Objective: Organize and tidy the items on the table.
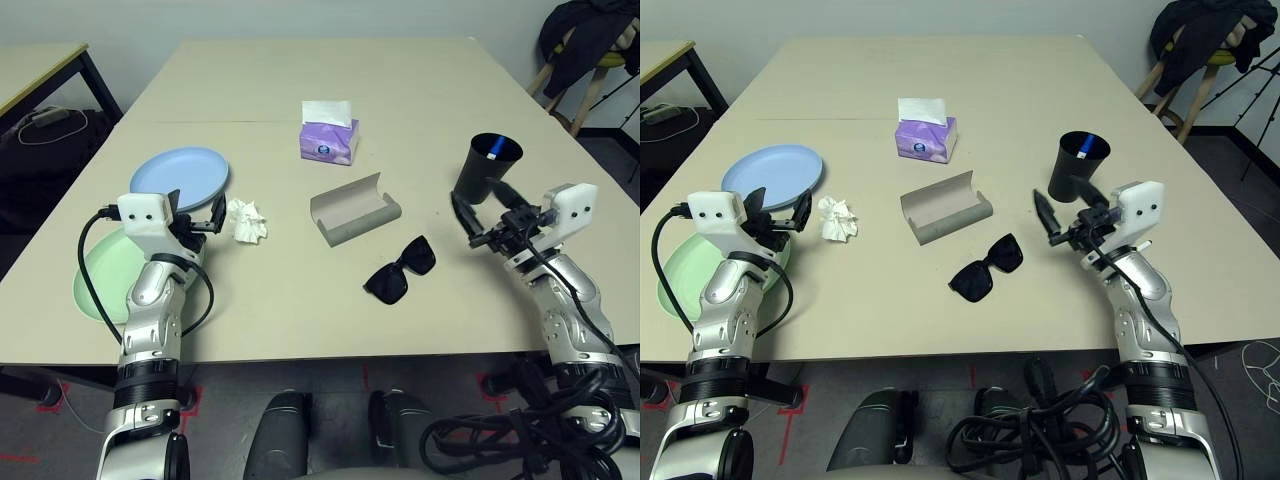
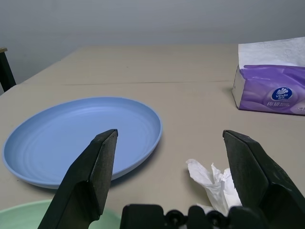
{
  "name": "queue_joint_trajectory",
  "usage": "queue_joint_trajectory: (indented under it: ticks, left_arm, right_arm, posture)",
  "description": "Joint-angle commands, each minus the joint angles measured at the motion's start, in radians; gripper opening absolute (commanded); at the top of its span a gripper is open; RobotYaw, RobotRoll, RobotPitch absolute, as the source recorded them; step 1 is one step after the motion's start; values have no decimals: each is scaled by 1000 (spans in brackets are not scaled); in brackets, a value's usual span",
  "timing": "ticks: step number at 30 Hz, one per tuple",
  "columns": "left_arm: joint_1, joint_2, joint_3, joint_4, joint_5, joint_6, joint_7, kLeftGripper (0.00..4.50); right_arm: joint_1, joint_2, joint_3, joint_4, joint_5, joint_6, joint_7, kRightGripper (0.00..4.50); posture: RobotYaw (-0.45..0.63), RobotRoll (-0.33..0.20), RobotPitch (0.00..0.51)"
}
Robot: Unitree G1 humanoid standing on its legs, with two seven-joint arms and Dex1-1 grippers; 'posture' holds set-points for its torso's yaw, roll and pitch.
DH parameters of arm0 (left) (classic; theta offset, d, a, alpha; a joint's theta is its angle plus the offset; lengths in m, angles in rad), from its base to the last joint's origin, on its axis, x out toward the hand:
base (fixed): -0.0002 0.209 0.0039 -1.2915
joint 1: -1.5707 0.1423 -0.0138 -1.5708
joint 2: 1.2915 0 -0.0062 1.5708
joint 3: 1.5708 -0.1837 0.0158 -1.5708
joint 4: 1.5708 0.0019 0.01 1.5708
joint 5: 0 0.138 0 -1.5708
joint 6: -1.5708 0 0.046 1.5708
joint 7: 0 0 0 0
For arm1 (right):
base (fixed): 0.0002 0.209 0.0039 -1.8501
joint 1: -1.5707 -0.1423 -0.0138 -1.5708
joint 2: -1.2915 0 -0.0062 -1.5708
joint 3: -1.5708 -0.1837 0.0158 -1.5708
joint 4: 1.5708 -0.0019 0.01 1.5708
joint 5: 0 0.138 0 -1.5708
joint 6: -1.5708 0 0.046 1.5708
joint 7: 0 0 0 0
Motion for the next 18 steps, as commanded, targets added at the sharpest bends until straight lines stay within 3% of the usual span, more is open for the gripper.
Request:
queue_joint_trajectory:
  ticks: [1, 13, 18]
  left_arm:
    - [12, 18, -1, -10, -3, 15, -12, 4500]
    - [-2, 32, -11, -16, -7, 37, -36, 4500]
    - [-16, 86, -12, -52, -36, 161, -84, 4500]
  right_arm:
    - [9, -75, 85, -54, 26, 48, 199, 4473]
    - [-21, -146, 175, -99, 1, 27, 400, 4473]
    - [-29, -135, 171, -67, 1, 17, 412, 4473]
  posture:
    - [114, 0, 72]
    - [118, 0, 73]
    - [130, 0, 76]
